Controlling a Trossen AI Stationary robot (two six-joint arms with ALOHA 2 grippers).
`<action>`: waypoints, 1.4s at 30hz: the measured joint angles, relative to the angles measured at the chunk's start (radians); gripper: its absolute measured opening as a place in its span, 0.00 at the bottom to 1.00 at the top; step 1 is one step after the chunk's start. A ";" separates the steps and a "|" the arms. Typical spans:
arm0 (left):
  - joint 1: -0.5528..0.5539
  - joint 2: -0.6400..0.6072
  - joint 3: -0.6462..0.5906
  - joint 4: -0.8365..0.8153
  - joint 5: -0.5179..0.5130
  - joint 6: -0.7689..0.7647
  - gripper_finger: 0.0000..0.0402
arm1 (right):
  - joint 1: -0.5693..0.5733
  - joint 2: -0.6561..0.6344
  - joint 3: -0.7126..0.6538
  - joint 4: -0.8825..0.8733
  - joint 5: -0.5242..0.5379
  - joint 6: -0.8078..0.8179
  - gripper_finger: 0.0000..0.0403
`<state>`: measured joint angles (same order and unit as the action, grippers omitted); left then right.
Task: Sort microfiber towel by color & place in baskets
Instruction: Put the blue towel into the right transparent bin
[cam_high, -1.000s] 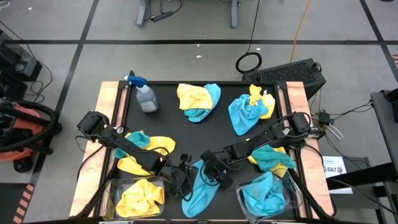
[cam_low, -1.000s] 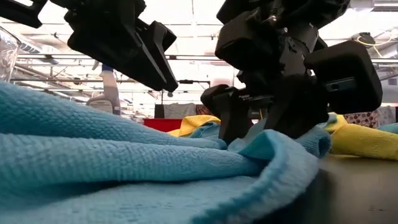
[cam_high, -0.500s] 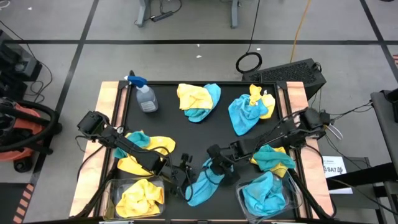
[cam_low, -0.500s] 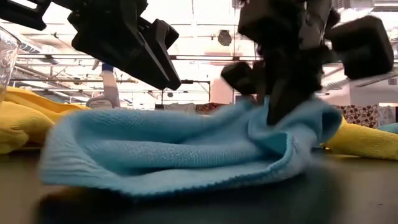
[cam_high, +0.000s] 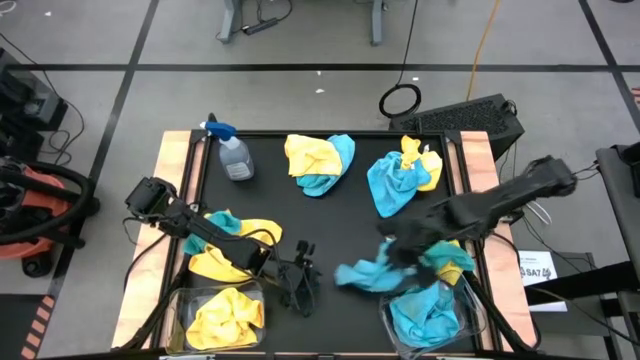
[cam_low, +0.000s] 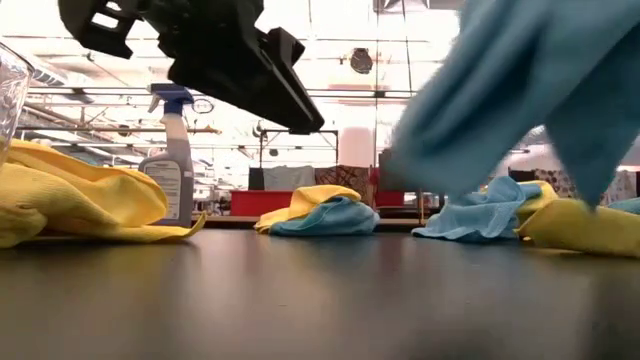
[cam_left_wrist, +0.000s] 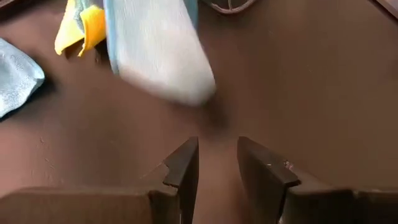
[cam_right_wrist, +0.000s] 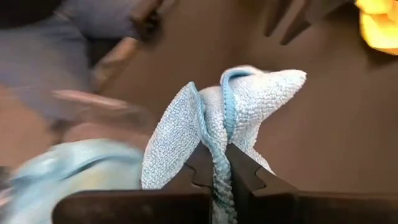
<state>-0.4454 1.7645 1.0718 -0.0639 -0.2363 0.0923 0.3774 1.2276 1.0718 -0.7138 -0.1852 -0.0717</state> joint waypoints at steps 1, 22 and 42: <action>0.003 0.000 0.000 0.006 0.000 0.000 0.29 | 0.013 -0.036 0.000 -0.027 -0.006 0.025 0.01; 0.078 0.000 0.000 0.050 0.000 -0.008 0.29 | 0.249 -0.482 0.001 -0.419 -0.030 0.557 0.01; 0.166 0.000 0.000 0.094 -0.003 -0.004 0.29 | 0.418 -0.198 -0.247 0.102 -0.083 0.491 0.00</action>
<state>-0.2794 1.7641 1.0721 0.0299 -0.2390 0.0887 0.7951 1.0297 0.8250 -0.6119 -0.2680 0.4198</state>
